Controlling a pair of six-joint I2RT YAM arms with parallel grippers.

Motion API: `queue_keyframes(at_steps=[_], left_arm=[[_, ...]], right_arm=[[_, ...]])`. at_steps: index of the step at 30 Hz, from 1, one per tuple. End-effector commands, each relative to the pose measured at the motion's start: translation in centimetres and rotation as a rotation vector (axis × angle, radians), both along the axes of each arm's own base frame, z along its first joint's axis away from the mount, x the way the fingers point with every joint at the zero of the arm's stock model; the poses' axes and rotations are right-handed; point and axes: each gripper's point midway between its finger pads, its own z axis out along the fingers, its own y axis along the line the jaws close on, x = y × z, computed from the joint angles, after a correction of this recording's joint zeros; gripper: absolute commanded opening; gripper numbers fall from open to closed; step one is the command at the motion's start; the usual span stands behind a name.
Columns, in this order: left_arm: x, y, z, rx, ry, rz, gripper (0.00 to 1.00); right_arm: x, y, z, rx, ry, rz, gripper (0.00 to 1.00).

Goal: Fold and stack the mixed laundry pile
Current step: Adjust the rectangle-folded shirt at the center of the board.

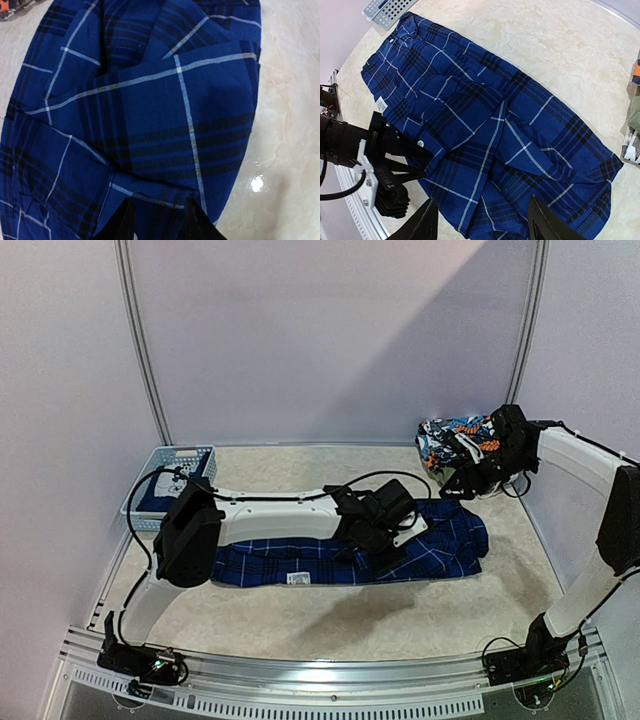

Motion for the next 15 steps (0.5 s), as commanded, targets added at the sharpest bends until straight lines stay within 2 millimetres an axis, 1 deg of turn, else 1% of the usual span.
queue_keyframes(at_steps=[1,4,6,10,14,15], left_arm=[[-0.8,0.0,-1.9,0.044,0.056,-0.011,0.36],[-1.1,0.2,-2.4,0.062,0.076,-0.017,0.37],[-1.5,0.1,-2.4,0.056,0.094,-0.029,0.38],[-2.3,-0.1,-2.2,0.038,0.133,-0.056,0.39],[-2.7,-0.3,-1.9,0.032,0.144,-0.083,0.4],[-2.6,-0.3,-1.8,0.032,0.133,-0.08,0.41]], right_arm=[[-0.1,-0.1,-0.9,0.014,0.032,-0.001,0.61],[-0.1,-0.1,-0.9,0.015,0.034,-0.002,0.61],[-0.1,-0.1,-1.0,0.017,0.037,-0.001,0.61],[-0.1,-0.1,-1.1,0.018,0.041,0.0,0.61],[-0.2,0.0,-1.1,0.024,0.047,0.003,0.61],[-0.2,0.0,-1.2,0.025,0.05,0.004,0.61]])
